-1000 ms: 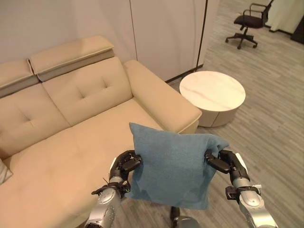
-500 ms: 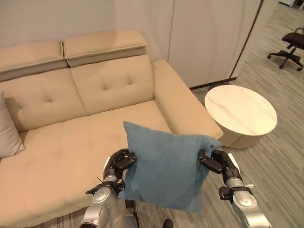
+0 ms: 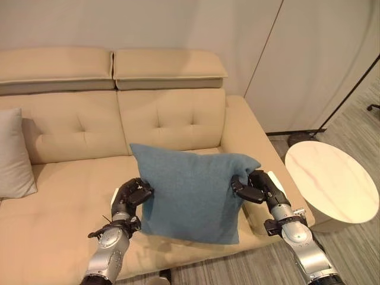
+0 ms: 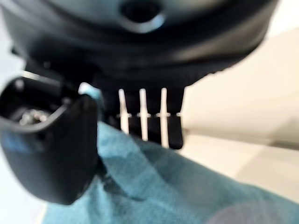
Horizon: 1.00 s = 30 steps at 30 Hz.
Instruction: Pick up all the scattered cushions and arrange them neatly on the sofa.
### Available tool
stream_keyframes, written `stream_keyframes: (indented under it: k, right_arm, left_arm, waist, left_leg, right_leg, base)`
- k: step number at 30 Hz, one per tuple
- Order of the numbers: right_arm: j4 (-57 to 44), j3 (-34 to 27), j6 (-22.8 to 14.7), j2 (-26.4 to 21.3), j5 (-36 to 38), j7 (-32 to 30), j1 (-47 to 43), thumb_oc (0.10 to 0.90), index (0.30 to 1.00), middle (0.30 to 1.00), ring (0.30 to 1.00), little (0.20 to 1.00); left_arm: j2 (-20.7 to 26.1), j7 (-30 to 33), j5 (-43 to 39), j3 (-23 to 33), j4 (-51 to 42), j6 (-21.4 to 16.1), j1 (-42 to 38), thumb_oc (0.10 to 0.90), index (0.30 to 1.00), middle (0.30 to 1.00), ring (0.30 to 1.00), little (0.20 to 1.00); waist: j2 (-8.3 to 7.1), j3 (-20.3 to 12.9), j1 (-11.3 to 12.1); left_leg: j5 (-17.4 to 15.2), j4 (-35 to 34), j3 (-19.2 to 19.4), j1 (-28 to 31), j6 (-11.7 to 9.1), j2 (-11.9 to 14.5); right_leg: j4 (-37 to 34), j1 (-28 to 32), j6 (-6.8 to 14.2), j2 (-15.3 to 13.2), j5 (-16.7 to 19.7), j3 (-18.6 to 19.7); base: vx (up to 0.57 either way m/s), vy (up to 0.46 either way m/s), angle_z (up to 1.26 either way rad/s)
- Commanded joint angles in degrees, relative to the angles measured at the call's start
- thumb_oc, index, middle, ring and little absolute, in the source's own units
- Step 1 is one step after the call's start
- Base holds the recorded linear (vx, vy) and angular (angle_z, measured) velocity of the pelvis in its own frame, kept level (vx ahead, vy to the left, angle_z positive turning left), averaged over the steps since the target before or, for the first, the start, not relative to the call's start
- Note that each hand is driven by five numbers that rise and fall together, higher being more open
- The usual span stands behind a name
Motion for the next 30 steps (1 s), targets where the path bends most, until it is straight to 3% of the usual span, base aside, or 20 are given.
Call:
stream_keyframes:
  k: [1,2,3,7,13,16,18,23,30]
  right_arm:
    - [-2.94,-0.14,-6.11,-2.27,-0.68,-0.15,-7.6,0.4,0.3,0.3,0.3,0.3]
    - [-2.93,-0.14,-6.11,-2.27,-0.68,-0.16,-7.61,0.4,0.3,0.3,0.3,0.3]
    - [-2.39,-0.18,-6.13,-2.55,-1.02,-0.12,-7.52,0.4,0.3,0.3,0.3,0.3]
    - [-0.28,-0.53,-5.93,-3.36,-0.48,-0.07,-7.98,0.4,0.3,0.3,0.3,0.3]
    - [3.84,2.27,-6.62,-11.74,-2.25,-1.08,-16.65,0.4,0.3,0.3,0.3,0.3]
    - [8.69,9.39,-6.83,-19.22,-3.16,-4.61,-33.0,0.4,0.3,0.3,0.3,0.3]
    - [11.18,13.71,-7.26,-21.26,-5.13,-7.8,-42.4,0.4,0.3,0.3,0.3,0.3]
    - [22.04,22.42,-6.87,-20.62,-4.38,-14.01,-63.68,0.4,0.3,0.3,0.3,0.3]
    - [36.79,33.18,-7.48,-19.49,-0.24,-17.85,-84.86,0.4,0.3,0.3,0.3,0.3]
  left_arm:
    - [-2.61,-4.18,0.58,-6.51,-9.62,-6.46,-6.7,0.4,0.3,0.3,0.3,0.3]
    - [-2.62,-4.19,0.57,-6.51,-9.62,-6.46,-6.71,0.4,0.3,0.3,0.3,0.3]
    - [-2.46,-4.28,1.47,-6.55,-8.97,-6.62,-7.32,0.4,0.3,0.3,0.3,0.3]
    - [-2.61,-4.31,2.33,-6.97,-7.47,-6.42,-8.96,0.4,0.3,0.3,0.3,0.3]
    - [0.65,-0.85,7.48,-8.84,-3.3,-7.84,-19.26,0.4,0.3,0.3,0.3,0.3]
    - [2.1,4.67,8.75,-12.74,1.86,-10.01,-34.98,0.4,0.3,0.3,0.3,0.3]
    - [2.78,8.14,8.86,-14.32,4.54,-11.35,-43.75,0.4,0.3,0.3,0.3,0.3]
    - [6.34,14.15,9.15,-16.22,10.57,-13.41,-59.84,0.4,0.3,0.3,0.3,0.3]
    - [11.1,20.61,10.2,-17.37,20.86,-14.84,-74.57,0.4,0.3,0.3,0.3,0.3]
  waist:
    - [-2.18,-6.61,-2.08]
    - [-2.17,-6.55,-2.07]
    - [-3.01,-6.58,-2.65]
    - [-3.63,-7.59,-3.15]
    - [-3.2,-9.17,-3.13]
    - [-2.68,-6.0,-3.17]
    - [-1.79,-3.57,-3.44]
    - [0.12,-0.73,-3.08]
    - [2.12,3.45,-1.65]
  left_leg:
    - [-7.4,5.34,-0.5,-2.16,-3.99,0.05]
    - [-7.41,5.33,-0.5,-2.09,-3.99,0.06]
    - [-8.34,5.28,-2.23,-1.07,-4.47,-0.4]
    - [-8.19,4.67,-4.33,-0.54,-5.33,-0.76]
    - [-5.73,-0.67,-5.48,0.72,-7.19,1.6]
    - [-3.22,-2.79,-6.27,-2.76,-8.25,2.8]
    - [-1.89,-2.95,-6.46,-6.68,-8.6,3.22]
    - [0.9,-3.03,-6.49,-15.24,-8.92,2.98]
    - [2.88,-3.53,-6.07,-20.73,-9.85,2.57]
  right_leg:
    - [-16.63,-0.74,2.39,4.29,10.03,8.3]
    - [-16.67,-0.66,2.39,4.3,10.04,8.29]
    - [-18.68,-0.69,3.75,5.05,11.88,10.32]
    - [-20.19,0.88,2.64,6.27,10.59,11.03]
    - [-23.52,2.83,2.16,7.36,10.08,8.87]
    - [-23.07,-1.13,2.09,7.83,10.3,7.89]
    - [-22.24,-5.54,2.0,7.99,10.69,7.79]
    - [-20.69,-14.79,1.9,8.14,12.2,8.32]
    - [-21.05,-20.29,2.53,7.55,13.43,8.15]
  base:
    - [0.29,-0.154,1.03]
    - [0.22,-0.145,1.09]
    - [0.19,-0.14,0.89]
    - [0.17,-0.137,0.71]
    - [0.07,-0.116,0.03]
    - [-0.26,-0.099,-0.05]
    - [-0.32,-0.038,0.07]
    - [-0.19,0.008,0.01]
    - [-0.04,0.008,0.0]
